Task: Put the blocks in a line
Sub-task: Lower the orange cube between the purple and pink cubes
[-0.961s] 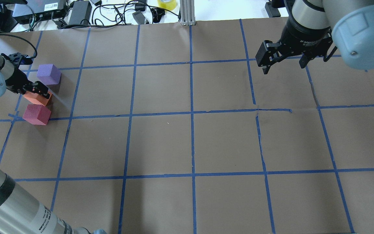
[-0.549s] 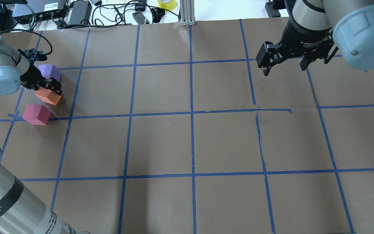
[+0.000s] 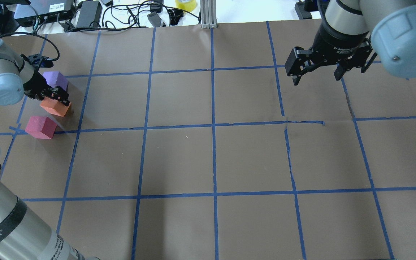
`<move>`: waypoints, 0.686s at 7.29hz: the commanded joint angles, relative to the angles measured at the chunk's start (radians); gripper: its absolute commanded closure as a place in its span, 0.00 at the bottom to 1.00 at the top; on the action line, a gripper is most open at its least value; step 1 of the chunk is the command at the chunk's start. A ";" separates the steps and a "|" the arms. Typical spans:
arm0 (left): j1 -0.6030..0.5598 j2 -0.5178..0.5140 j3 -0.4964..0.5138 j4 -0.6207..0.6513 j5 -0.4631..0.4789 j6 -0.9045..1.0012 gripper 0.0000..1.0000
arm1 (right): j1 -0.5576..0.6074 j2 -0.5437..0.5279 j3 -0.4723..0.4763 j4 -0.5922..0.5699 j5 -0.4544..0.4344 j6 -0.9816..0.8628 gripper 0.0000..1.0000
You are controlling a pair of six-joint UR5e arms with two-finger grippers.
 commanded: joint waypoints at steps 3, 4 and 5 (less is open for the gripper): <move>0.021 -0.005 -0.002 0.018 0.002 0.001 0.19 | 0.000 -0.001 -0.001 0.000 -0.002 -0.001 0.00; 0.024 0.003 0.000 0.017 0.004 0.004 0.19 | 0.000 -0.001 -0.001 -0.005 -0.002 0.000 0.00; 0.024 -0.002 -0.006 0.018 0.002 0.004 0.19 | 0.000 -0.001 0.001 -0.003 -0.002 -0.001 0.00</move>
